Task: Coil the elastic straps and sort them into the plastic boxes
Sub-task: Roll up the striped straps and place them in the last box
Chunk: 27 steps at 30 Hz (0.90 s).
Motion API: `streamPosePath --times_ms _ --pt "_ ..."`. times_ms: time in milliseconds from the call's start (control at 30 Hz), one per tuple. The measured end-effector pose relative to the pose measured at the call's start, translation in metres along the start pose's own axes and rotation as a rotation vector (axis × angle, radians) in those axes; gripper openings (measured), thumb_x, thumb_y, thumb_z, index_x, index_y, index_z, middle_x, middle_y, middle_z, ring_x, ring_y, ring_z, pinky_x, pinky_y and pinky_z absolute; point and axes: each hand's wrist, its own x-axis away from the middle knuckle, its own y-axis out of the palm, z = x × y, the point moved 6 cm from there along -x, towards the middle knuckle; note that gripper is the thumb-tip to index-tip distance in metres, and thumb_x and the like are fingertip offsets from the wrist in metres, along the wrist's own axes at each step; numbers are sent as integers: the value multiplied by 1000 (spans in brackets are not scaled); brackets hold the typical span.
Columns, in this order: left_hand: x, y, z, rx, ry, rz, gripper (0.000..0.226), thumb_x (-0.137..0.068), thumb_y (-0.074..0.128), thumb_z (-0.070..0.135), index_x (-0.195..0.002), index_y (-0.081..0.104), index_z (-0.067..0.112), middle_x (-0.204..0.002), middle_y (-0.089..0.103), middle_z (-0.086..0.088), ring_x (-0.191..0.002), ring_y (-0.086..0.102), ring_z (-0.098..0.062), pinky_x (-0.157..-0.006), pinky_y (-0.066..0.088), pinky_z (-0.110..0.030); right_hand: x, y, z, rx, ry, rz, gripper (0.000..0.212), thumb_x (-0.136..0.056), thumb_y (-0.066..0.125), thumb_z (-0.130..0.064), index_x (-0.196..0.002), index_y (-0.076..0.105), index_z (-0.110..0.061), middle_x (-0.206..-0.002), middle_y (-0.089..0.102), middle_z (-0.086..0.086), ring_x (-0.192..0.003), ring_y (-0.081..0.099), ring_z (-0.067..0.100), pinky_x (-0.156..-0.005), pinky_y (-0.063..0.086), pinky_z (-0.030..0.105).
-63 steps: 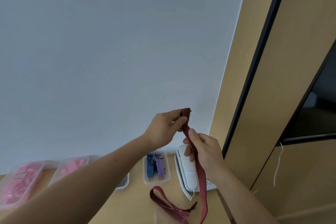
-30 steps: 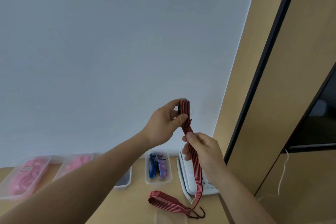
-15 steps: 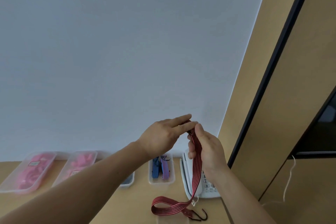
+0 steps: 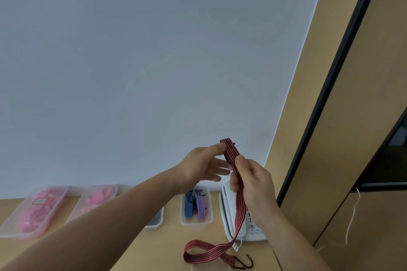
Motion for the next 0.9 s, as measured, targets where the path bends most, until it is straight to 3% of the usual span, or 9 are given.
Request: streamPosePath --times_ms 67,200,433,500,600,700,800,900 --pt "0 3 2 13 48 -52 34 -88 62 45 -101 74 15 -109 74 -10 -95 72 -21 -87 53 -37 1 4 0 41 -27 -9 50 -86 53 -48 -72 60 -1 -52 57 2 -47 50 12 -50 44 20" --pt "-1 1 15 35 152 -14 32 -88 70 30 -113 65 12 -111 75 -7 -99 71 -29 -93 53 -42 0 4 4 80 0 11 51 -87 52 -51 -74 63 -2 -50 59 2 -44 51 12 -49 44 20" --pt "3 -6 29 -220 323 136 21 -91 71 18 -109 65 26 -95 78 -1 -81 71 -15 -69 52 -24 -1 0 15 71 149 2 43 -95 59 -40 -75 66 -2 -53 62 6 -44 54 14 -44 45 20" --pt "4 -9 32 -327 397 207 27 -89 71 18 -112 65 31 -97 77 4 -80 72 -10 -70 53 -19 0 -1 18 61 189 -42 38 -96 59 -34 -79 66 0 -55 63 8 -47 55 16 -47 47 22" --pt "11 -11 34 -636 523 324 35 -90 70 24 -123 63 34 -107 74 11 -85 71 -2 -81 56 -24 3 1 18 42 221 -86 37 -99 55 -32 -83 65 0 -57 64 10 -49 57 18 -50 49 24" --pt "25 2 36 -1048 828 391 31 -93 62 26 -122 64 32 -103 74 16 -82 69 -3 -67 56 -29 2 2 10 -25 212 -68 53 -98 48 -47 -85 66 1 -58 63 14 -48 56 18 -48 47 23" --pt "34 14 35 -1147 1057 340 35 -88 56 12 -120 69 17 -103 73 8 -72 66 -9 -50 54 -28 2 5 2 -75 194 -74 68 -86 47 -63 -84 67 2 -57 61 14 -47 54 19 -46 45 22" --pt "34 21 36 -1300 1167 363 54 -71 70 -12 -120 70 10 -114 72 -10 -66 68 -23 -50 55 -30 0 3 0 -95 176 -53 64 -81 54 -63 -83 69 -1 -58 61 12 -47 54 19 -47 45 22"
